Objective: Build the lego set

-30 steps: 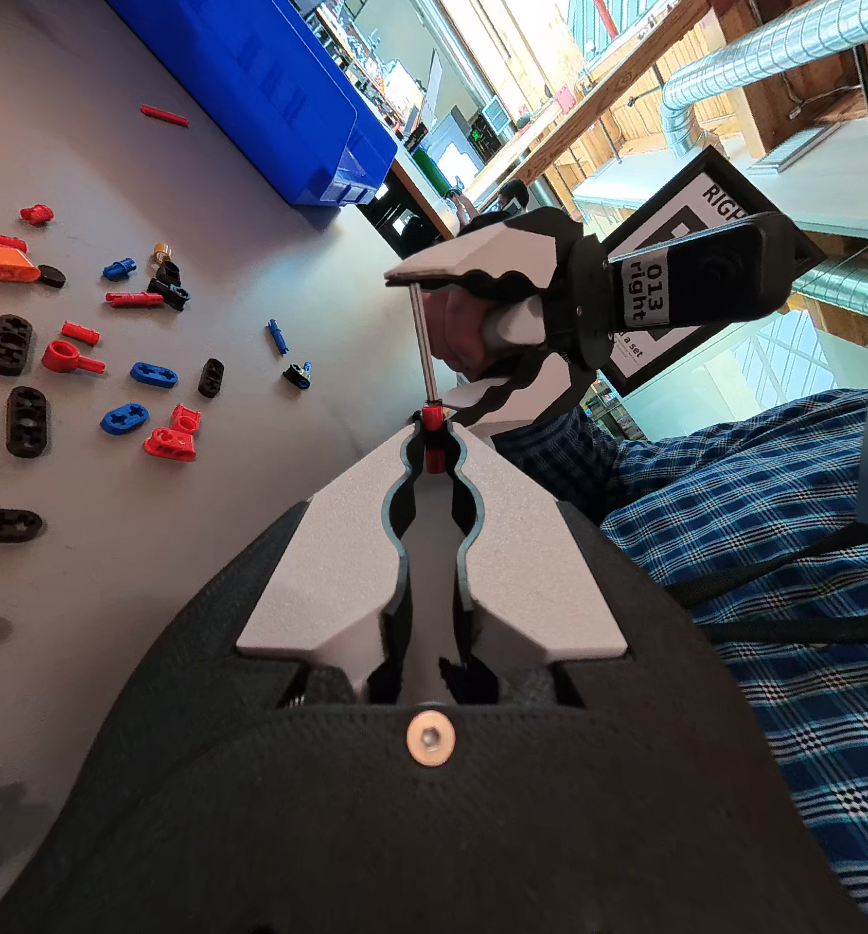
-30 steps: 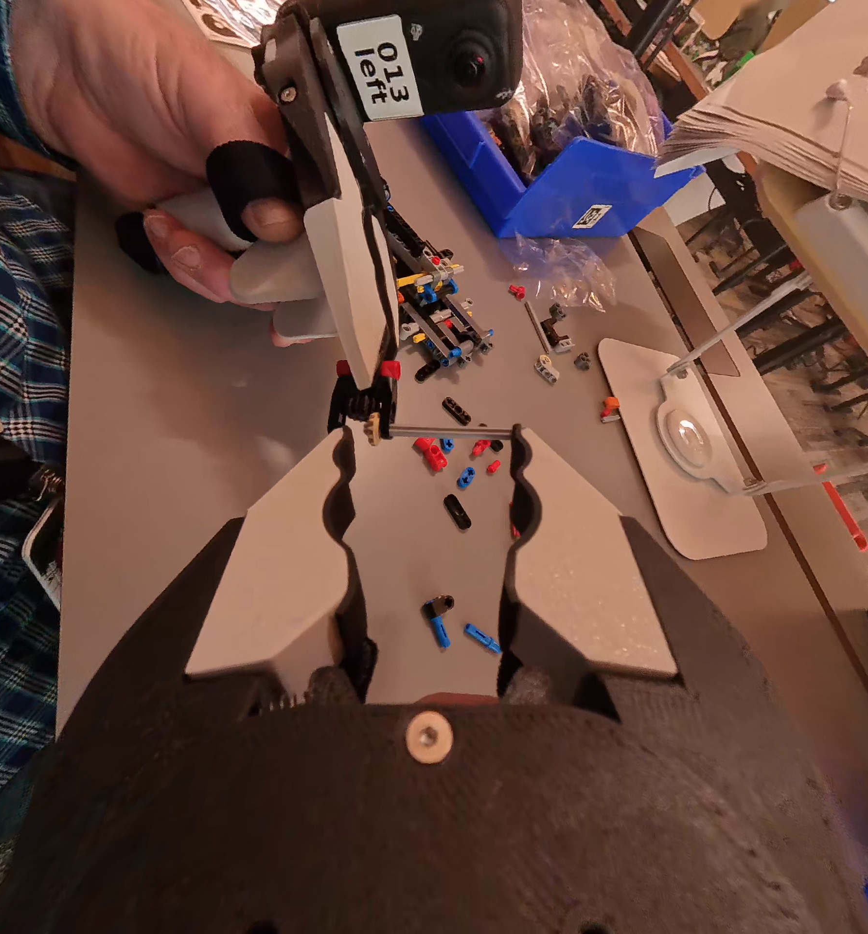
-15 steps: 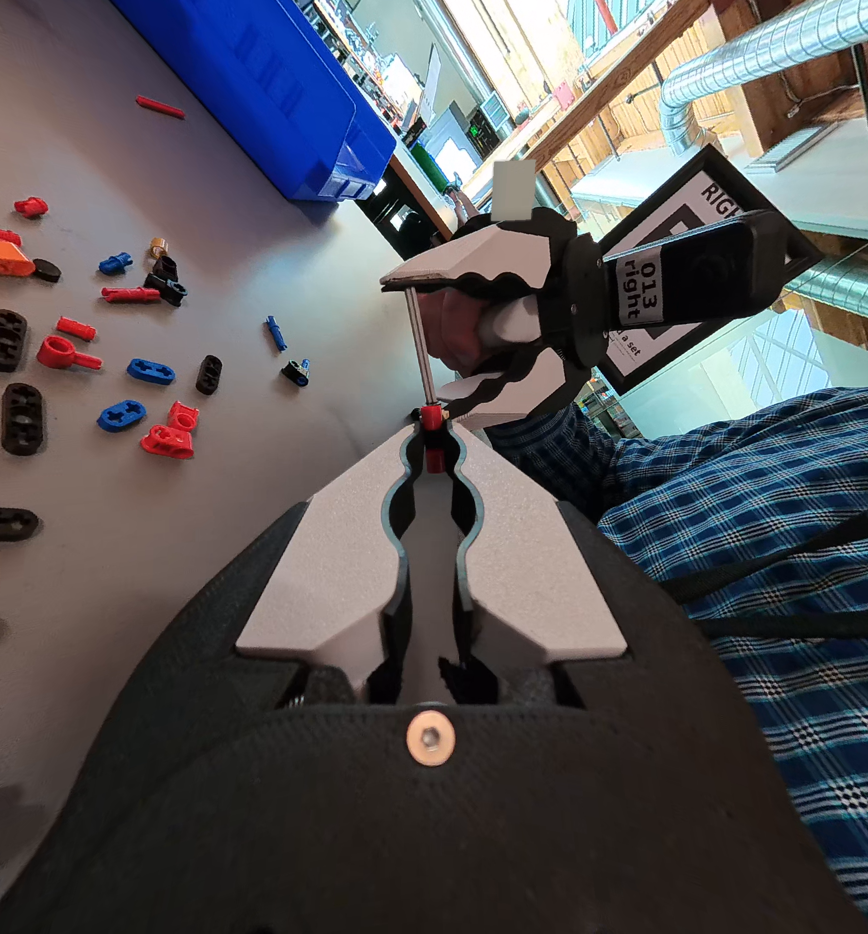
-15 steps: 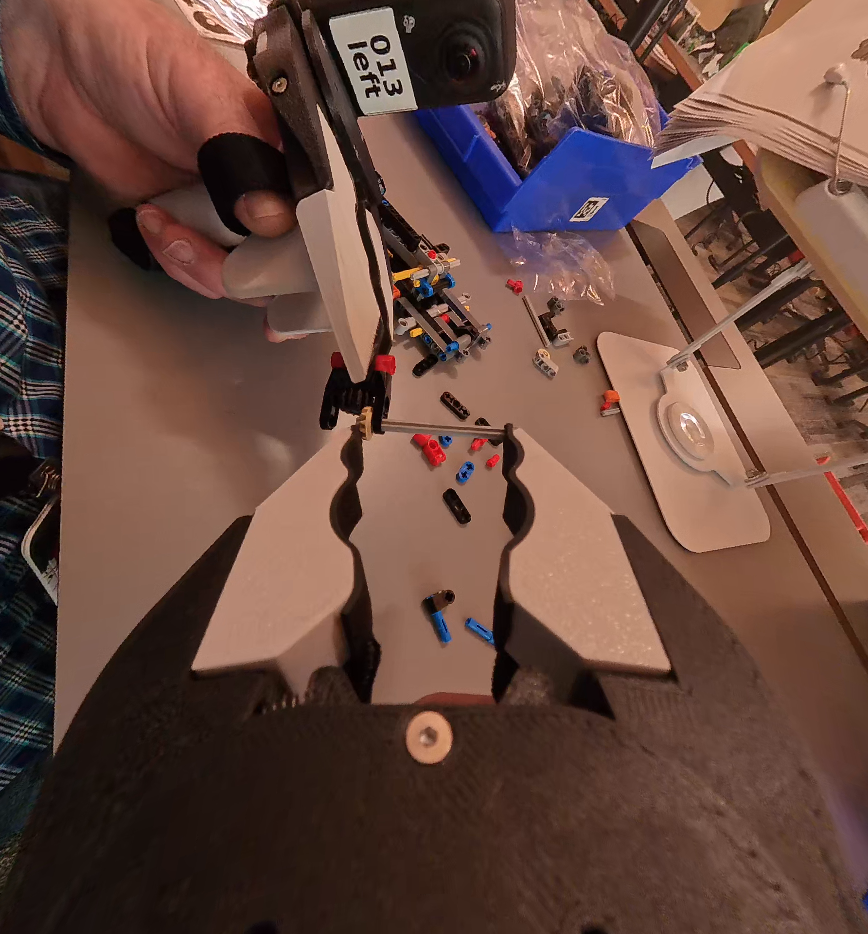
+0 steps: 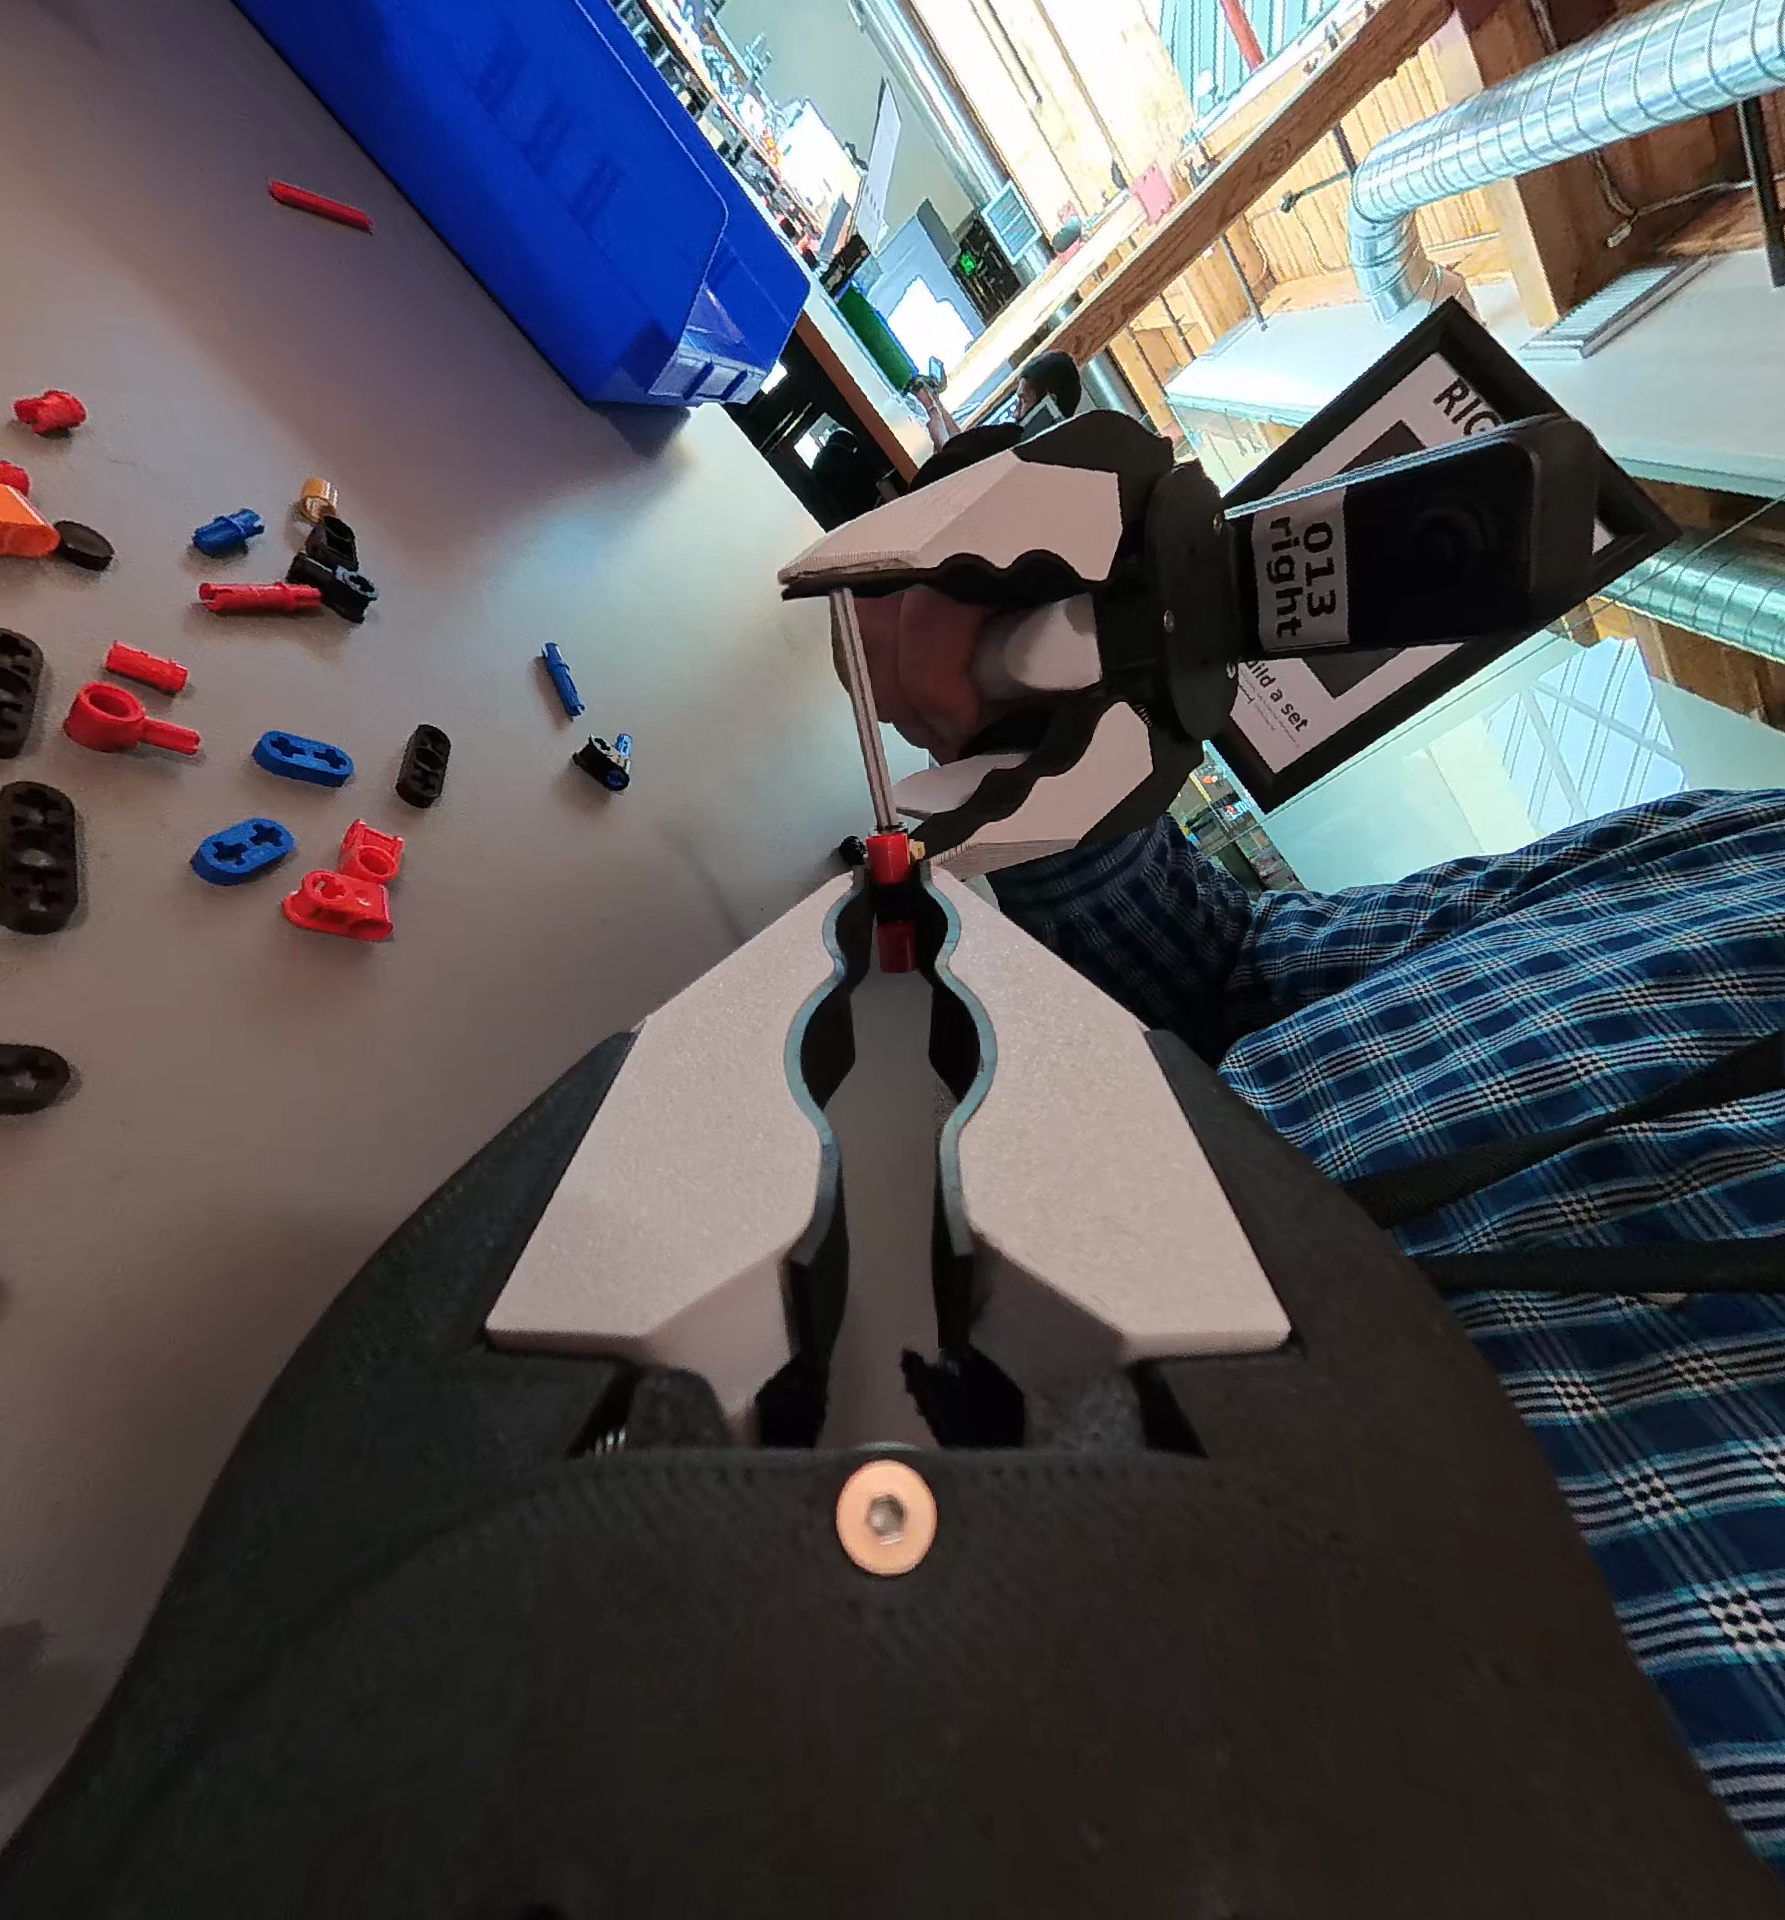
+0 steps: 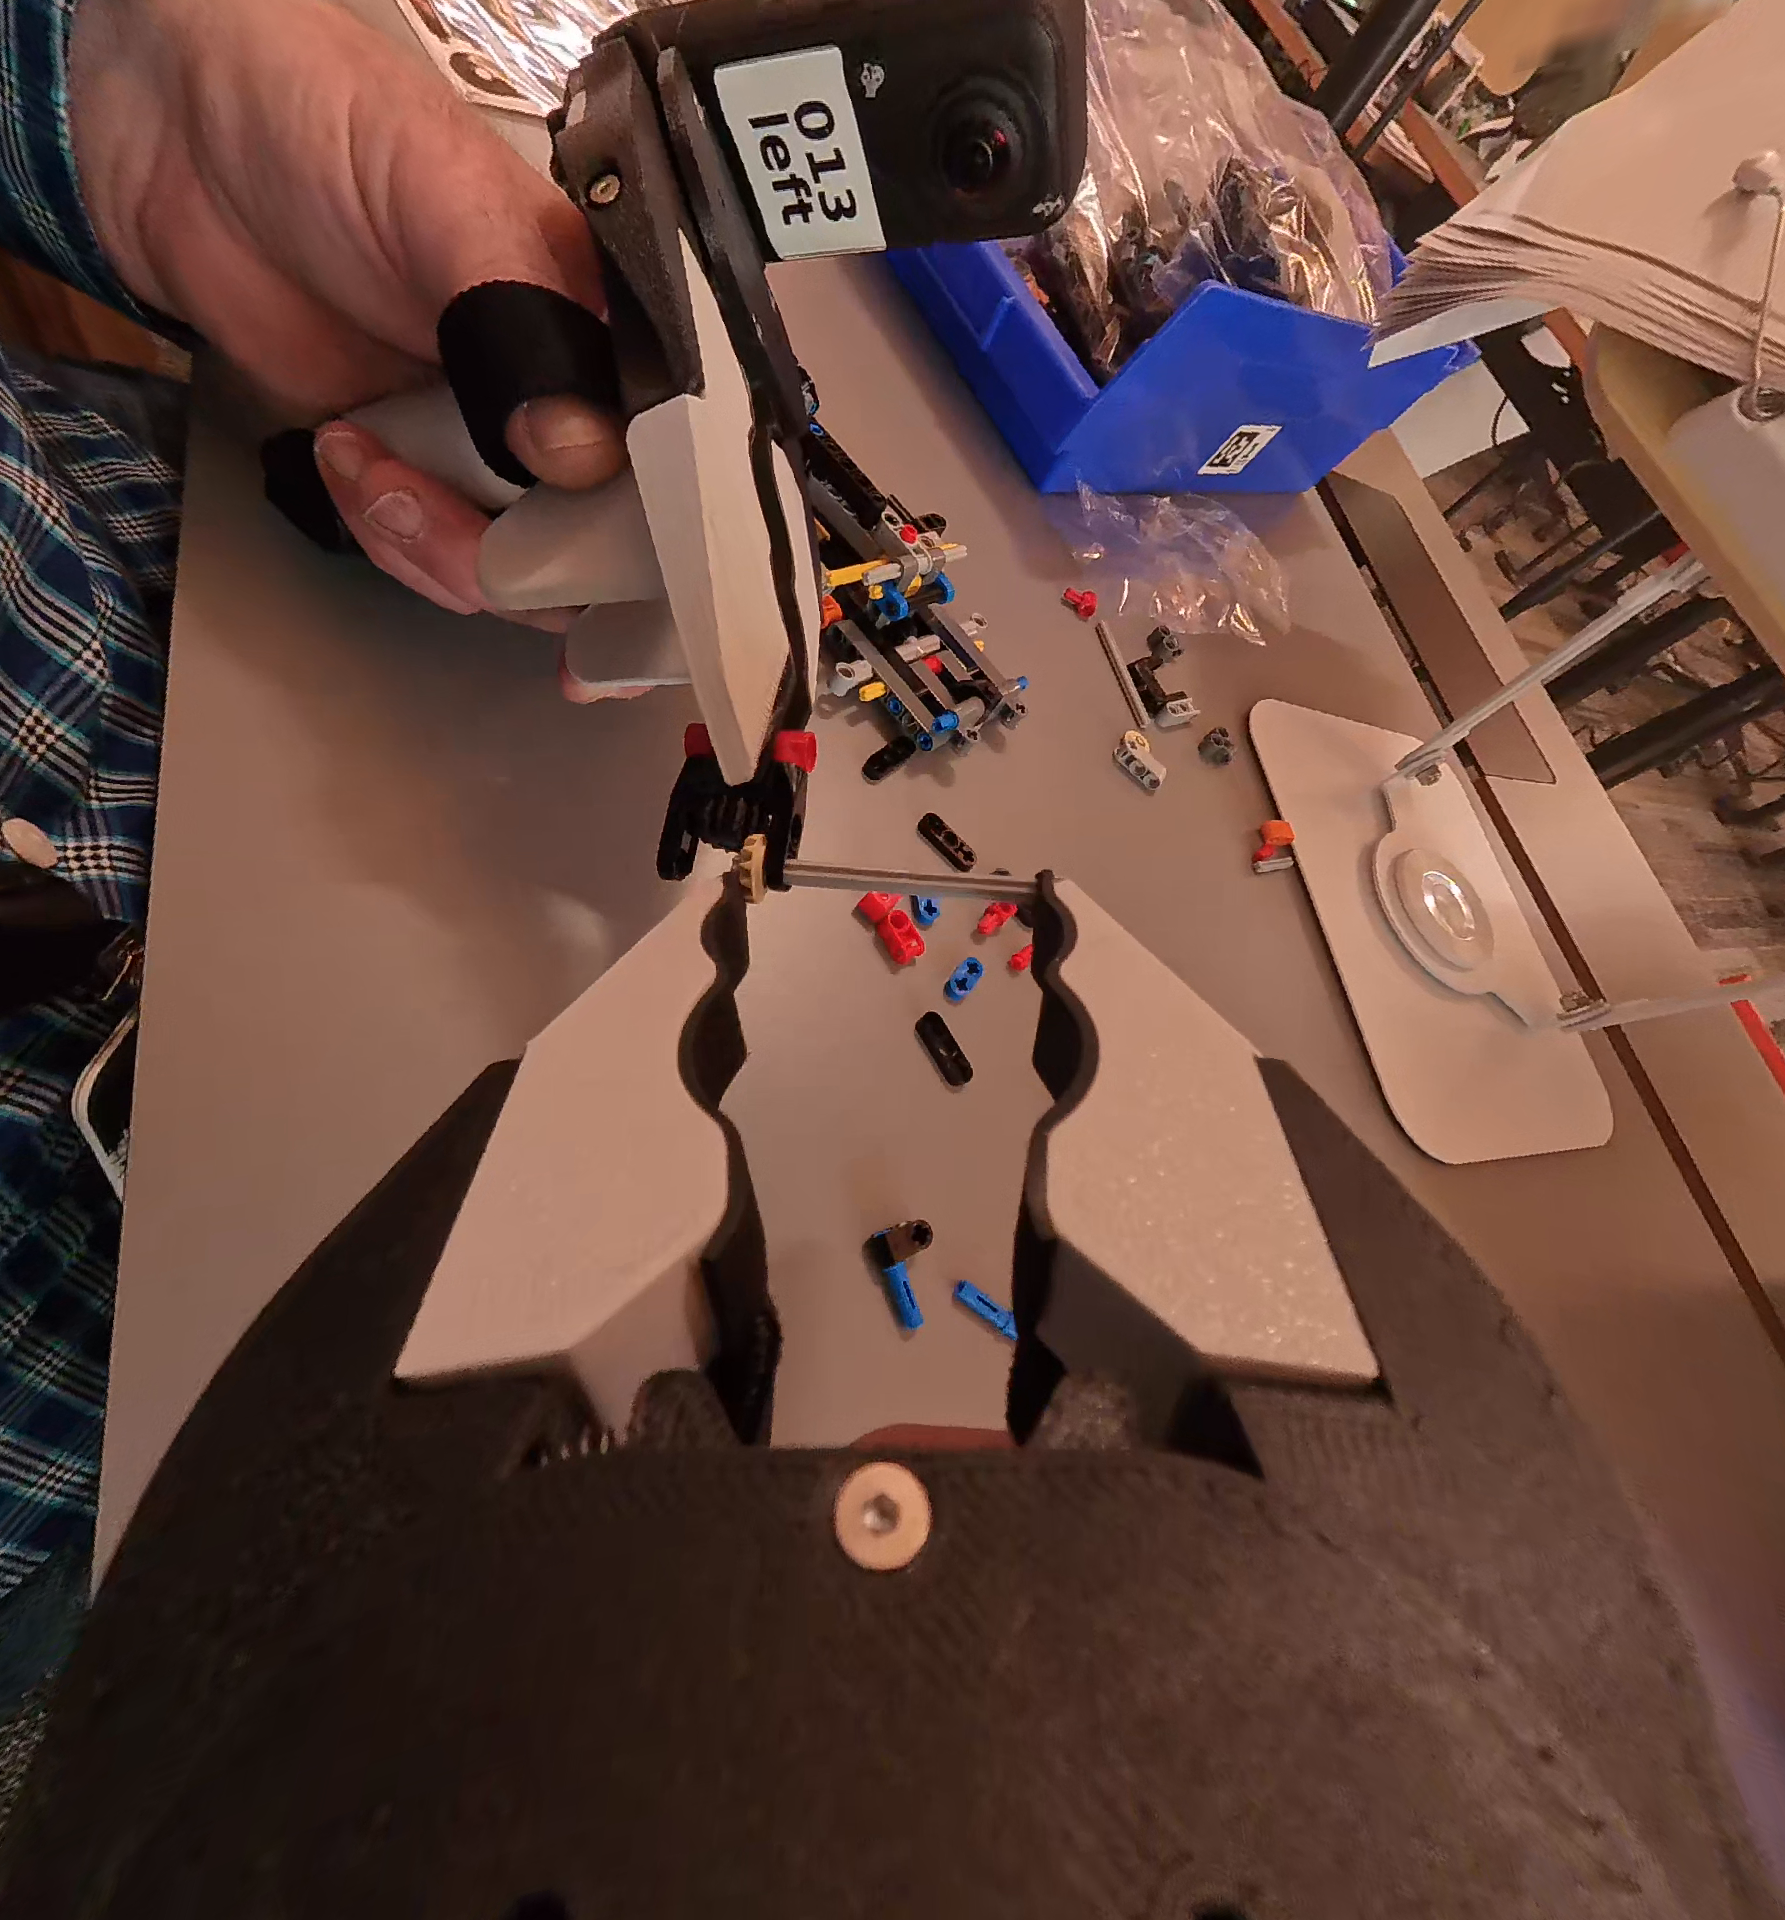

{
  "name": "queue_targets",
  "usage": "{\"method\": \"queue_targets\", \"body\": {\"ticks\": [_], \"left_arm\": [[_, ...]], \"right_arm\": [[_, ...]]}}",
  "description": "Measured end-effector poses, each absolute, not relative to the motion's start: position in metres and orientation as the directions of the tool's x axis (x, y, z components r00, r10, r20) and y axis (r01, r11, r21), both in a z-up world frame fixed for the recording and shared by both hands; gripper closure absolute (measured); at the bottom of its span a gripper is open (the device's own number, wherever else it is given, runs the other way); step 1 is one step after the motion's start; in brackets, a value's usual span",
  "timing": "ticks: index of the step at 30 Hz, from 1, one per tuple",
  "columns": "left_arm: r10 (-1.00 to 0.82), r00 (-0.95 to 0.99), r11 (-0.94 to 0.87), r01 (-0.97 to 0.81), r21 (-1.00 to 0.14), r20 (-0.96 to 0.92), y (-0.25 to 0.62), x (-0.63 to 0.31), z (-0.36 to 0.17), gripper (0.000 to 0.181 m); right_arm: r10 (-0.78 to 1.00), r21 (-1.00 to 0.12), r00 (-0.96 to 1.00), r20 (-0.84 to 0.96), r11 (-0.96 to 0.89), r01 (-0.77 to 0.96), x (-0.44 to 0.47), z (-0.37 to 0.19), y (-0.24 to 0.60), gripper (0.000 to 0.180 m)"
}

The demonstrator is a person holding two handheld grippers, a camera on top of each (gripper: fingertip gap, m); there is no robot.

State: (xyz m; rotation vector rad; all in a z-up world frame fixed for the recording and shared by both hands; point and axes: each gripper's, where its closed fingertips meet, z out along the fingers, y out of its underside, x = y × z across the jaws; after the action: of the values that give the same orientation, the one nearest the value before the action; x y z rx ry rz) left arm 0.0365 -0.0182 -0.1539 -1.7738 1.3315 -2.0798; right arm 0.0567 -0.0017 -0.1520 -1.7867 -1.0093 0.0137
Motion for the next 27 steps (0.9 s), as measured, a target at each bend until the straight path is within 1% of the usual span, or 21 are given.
{"method": "queue_targets", "body": {"ticks": [1, 27], "left_arm": [[-0.578, -0.315, -0.612, -0.443, -0.655, 0.753, -0.0183, 0.0364, -0.1541, 0.175], [-0.573, -0.298, -0.623, -0.446, -0.642, 0.763, -0.0159, 0.0375, -0.1560, 0.176]], "right_arm": [[0.636, -0.775, 0.644, 0.426, -0.111, 0.622, 0.0567, -0.1526, -0.0019, 0.127], [0.623, -0.793, 0.669, 0.405, -0.124, 0.597, 0.0582, -0.1565, -0.0009, 0.129]]}}
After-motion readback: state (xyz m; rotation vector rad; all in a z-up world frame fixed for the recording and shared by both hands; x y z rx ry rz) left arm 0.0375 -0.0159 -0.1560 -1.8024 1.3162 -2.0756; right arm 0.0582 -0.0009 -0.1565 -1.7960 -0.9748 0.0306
